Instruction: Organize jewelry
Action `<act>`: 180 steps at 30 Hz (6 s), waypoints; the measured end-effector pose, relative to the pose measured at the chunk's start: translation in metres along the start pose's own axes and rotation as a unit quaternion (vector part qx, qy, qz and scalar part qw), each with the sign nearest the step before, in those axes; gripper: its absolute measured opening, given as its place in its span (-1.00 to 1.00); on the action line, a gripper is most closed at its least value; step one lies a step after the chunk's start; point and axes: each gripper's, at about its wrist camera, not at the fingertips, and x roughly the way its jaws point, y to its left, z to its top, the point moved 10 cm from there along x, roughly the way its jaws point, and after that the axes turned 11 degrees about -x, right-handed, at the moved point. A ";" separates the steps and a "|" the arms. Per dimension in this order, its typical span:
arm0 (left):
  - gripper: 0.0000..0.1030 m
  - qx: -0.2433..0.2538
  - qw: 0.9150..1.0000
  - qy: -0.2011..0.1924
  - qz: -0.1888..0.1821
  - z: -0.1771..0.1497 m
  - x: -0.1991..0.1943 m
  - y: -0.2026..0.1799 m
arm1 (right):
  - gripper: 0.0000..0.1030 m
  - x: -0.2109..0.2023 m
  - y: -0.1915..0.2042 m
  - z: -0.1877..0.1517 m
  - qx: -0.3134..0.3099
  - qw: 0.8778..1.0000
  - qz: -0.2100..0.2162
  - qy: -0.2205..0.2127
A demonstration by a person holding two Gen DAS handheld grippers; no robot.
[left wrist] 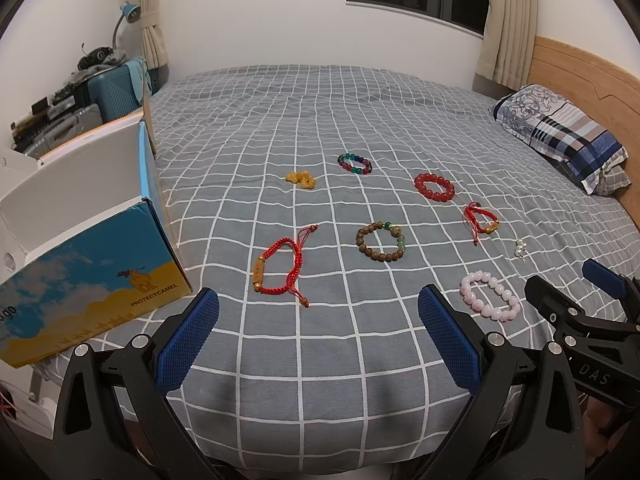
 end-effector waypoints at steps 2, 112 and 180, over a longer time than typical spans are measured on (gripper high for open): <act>0.89 -0.001 1.000 0.000 0.000 0.000 0.000 0.000 | 0.86 0.000 0.000 0.000 0.000 1.000 0.000 0.000; -0.85 0.043 0.985 0.159 -0.055 0.014 0.160 -0.086 | -0.79 0.149 -0.138 -0.011 0.144 0.976 -0.027 0.160; -0.85 -0.104 0.989 0.009 0.105 0.130 -0.018 0.233 | -0.80 0.008 0.237 0.209 -0.106 0.987 0.114 -0.049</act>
